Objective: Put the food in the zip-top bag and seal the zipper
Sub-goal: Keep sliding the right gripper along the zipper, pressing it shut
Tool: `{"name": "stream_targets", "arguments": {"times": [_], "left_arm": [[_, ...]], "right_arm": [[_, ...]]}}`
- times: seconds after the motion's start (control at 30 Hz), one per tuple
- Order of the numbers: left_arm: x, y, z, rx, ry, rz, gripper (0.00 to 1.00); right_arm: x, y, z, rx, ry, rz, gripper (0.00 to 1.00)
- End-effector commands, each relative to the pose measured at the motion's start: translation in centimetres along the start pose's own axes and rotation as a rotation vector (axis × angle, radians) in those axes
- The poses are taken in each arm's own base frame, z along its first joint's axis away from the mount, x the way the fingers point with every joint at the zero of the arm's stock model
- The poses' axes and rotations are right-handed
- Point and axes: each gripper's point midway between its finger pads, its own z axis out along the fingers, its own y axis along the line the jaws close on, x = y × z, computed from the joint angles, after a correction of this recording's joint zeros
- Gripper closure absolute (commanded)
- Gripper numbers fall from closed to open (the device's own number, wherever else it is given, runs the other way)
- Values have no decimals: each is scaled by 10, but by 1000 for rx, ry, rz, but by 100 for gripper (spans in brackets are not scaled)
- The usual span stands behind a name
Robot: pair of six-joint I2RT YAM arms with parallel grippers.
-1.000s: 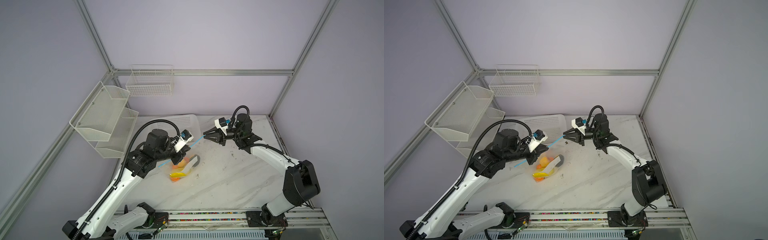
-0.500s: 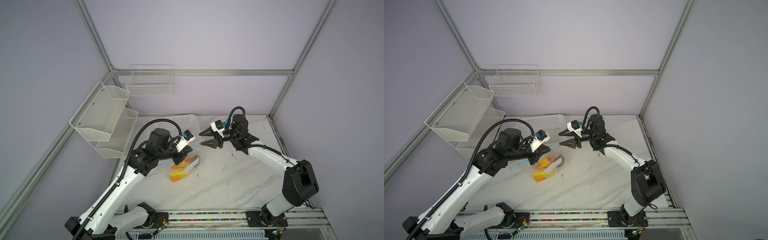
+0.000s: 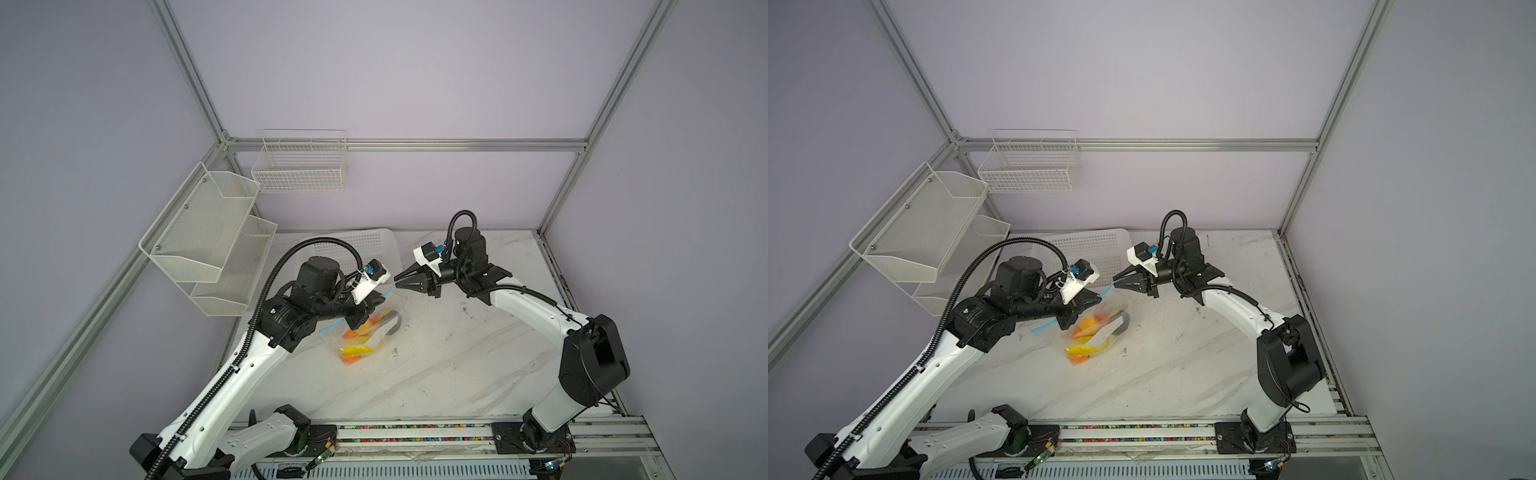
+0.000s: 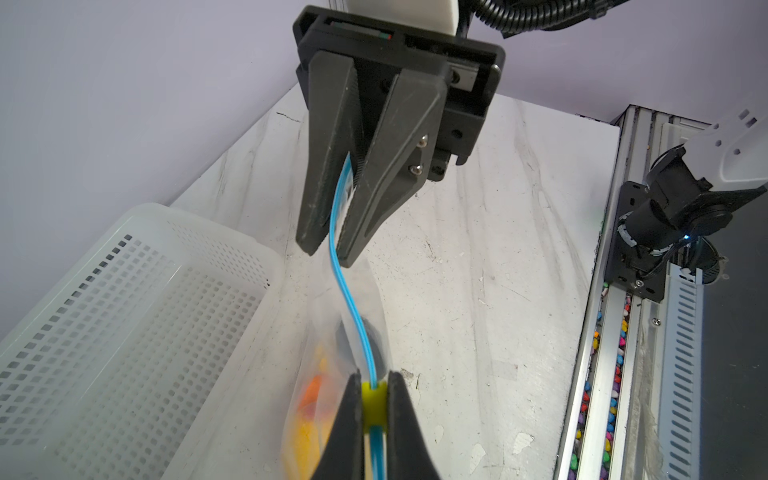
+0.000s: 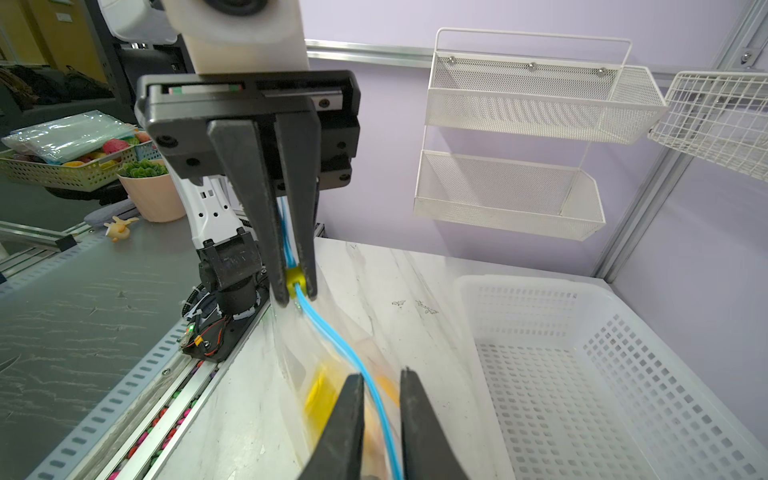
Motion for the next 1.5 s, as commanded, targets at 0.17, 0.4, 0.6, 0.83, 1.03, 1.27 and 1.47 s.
{"name": "stream_targets", "arguments": {"times": [0.17,0.4,0.6,0.83,1.03,1.27,1.47], "left_arm": [[-22,3,-14,-22,-64,5,97],[-19,6,-17,-49,-56,-2,96],[-16,8,-21,-76,-44,-3,96],[-11,8,-26,-89,-31,-8,95],[-4,9,-31,-112,-8,-10,95],[3,8,-38,-130,5,-16,94],[10,6,-44,-140,18,-32,94]], "right_arm": [[-13,3,1,-34,-11,-19,100],[-15,-2,-3,6,0,-8,100],[-18,-10,-18,70,8,-14,100],[-18,-21,-29,134,21,-7,100],[-17,-27,-36,174,30,-4,100],[-14,-32,-42,198,35,7,100],[-15,-34,-46,213,36,8,100]]}}
